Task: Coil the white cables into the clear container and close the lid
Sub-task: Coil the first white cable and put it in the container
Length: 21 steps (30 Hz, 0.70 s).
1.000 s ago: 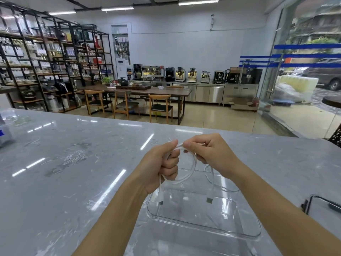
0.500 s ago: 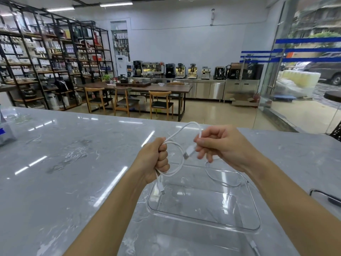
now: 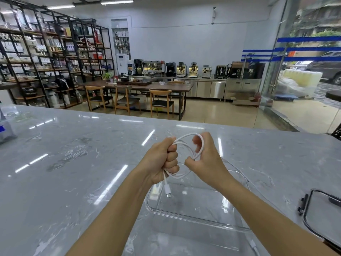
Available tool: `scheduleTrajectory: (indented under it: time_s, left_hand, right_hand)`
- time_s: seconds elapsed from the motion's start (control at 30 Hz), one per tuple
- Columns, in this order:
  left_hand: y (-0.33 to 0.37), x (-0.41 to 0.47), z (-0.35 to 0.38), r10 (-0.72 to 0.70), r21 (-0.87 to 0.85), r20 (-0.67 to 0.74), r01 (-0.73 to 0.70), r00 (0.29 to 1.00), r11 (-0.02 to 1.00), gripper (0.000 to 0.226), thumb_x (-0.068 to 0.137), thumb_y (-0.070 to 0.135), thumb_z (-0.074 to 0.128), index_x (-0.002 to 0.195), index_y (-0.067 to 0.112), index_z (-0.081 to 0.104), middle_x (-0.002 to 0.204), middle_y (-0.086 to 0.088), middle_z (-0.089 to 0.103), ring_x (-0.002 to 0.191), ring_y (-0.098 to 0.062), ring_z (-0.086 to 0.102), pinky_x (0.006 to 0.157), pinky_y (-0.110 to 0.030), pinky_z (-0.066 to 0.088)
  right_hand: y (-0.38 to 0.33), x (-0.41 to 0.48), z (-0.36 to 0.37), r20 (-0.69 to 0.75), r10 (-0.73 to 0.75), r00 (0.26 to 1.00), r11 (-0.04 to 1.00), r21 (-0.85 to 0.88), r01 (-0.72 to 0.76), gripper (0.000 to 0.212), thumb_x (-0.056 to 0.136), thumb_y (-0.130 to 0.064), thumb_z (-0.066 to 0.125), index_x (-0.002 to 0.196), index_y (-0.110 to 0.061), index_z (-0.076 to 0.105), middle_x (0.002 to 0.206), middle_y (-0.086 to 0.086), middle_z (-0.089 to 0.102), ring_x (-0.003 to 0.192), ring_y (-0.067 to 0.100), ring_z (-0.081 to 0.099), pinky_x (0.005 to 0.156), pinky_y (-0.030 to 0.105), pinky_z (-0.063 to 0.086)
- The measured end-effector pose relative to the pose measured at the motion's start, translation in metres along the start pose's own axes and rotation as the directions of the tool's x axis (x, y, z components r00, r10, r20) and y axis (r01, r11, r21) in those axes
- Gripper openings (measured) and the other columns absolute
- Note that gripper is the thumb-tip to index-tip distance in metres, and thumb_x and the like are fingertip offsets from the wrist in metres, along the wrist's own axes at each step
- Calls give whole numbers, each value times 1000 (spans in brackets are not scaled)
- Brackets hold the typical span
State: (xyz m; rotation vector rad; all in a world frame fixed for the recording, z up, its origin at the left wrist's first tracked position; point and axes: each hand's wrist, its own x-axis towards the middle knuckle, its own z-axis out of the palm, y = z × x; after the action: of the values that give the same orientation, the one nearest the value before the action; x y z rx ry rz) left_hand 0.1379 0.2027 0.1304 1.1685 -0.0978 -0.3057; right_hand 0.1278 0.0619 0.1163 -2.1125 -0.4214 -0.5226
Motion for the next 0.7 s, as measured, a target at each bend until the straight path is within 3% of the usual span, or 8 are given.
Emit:
scheduleTrajectory:
  time_s: [0.07,0.17,0.27,0.33,0.43,0.63,0.7]
  left_hand:
    - [-2,0,0,-17,-21,13,17,1000,1000,47,96,27,39,51,19,29,33,8,19,25,-6,15,34,-15,16]
    - [-6,0,2,-50,-38,32,51,998,998,50,97,26,37,48,19,32,32,8,20,23,-5,17,34,-15,16]
    - [-4,0,6,-66,-70,41,69,997,995,49,97,25,36,49,18,32,32,8,21,23,-5,17,31,-14,19]
    - [1,1,6,-57,-98,40,61,998,993,47,97,25,35,50,18,32,31,8,22,22,-5,18,31,-13,19]
    - [8,1,5,-73,-62,44,76,996,995,47,97,27,36,51,18,32,30,8,22,21,-5,18,32,-14,18]
    - [18,0,-2,-56,-31,-5,56,998,998,46,96,24,37,51,18,30,30,9,21,21,-5,18,33,-13,17]
    - [17,0,-1,-60,-1,-13,60,998,998,46,96,24,38,51,18,30,31,8,21,22,-5,18,33,-13,17]
  right_hand:
    - [4,3,-4,146,54,988,982,173,-79,49,64,-13,56,109,-23,38,102,3,53,95,17,53,78,25,43]
    - [9,1,-7,333,2,943,865,472,-169,46,66,-5,48,111,-16,44,73,8,65,65,16,62,63,20,48]
    - [16,-4,-5,359,17,933,815,536,-222,32,71,-13,53,103,-18,49,52,-5,51,49,12,46,51,23,40]
    - [20,-10,-5,371,19,928,839,499,-217,23,75,-24,58,96,-17,52,50,-11,42,47,8,35,45,16,32]
    - [24,-18,-13,354,-18,935,899,415,-140,12,78,-29,56,76,-18,53,49,-16,49,45,-1,41,46,8,32]
    - [55,-24,-44,266,61,962,970,211,-119,43,86,-43,53,52,-17,57,38,-11,40,40,2,34,45,10,28]
    - [56,-23,-51,288,94,953,992,50,-113,43,87,-42,51,51,-18,55,38,-13,42,41,2,37,47,10,30]
